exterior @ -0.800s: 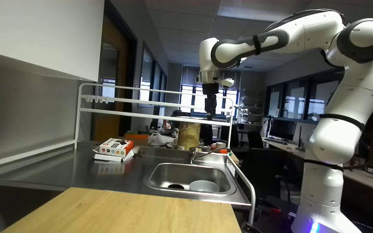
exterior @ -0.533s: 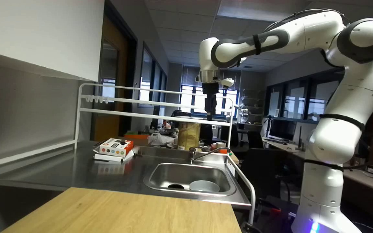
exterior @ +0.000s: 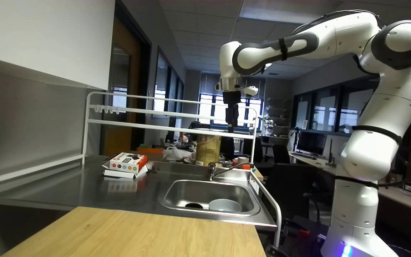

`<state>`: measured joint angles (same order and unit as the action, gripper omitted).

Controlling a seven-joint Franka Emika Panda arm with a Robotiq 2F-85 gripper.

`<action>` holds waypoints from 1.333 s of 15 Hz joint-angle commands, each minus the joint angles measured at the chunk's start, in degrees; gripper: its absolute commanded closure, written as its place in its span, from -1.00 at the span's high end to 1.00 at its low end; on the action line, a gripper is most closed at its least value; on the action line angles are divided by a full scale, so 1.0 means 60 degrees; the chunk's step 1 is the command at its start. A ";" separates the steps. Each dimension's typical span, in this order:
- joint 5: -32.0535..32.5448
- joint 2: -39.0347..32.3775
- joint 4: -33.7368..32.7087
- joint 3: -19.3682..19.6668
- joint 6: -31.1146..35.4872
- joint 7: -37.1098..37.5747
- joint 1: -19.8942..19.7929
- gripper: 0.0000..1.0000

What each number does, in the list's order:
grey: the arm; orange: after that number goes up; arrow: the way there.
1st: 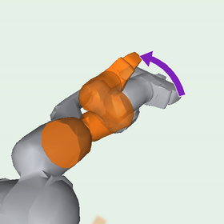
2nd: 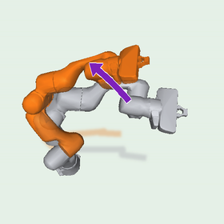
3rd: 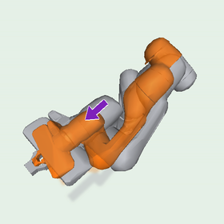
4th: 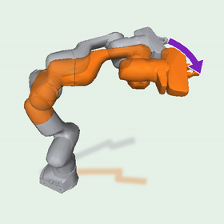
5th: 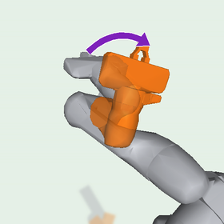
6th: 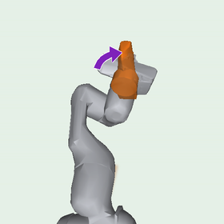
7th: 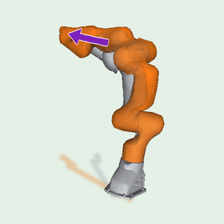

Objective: Remove the brown mug from the sink

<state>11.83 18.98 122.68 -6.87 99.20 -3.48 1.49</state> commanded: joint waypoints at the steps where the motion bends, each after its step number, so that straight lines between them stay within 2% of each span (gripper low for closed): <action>1: -0.0137 -0.0444 -0.0298 0.0287 -0.0097 0.0054 0.0082 1.00; 10: -0.0897 -0.3580 -0.1817 0.1139 0.0281 0.0478 -0.0344 1.00; 16: -0.1786 -0.5784 -0.3365 0.1404 0.0973 0.1699 -0.0530 1.00; 20: -0.2102 -0.6967 -0.4213 0.1397 0.1659 0.2666 -0.0323 1.00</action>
<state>0.29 -17.55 102.91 1.40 108.35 8.18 -1.61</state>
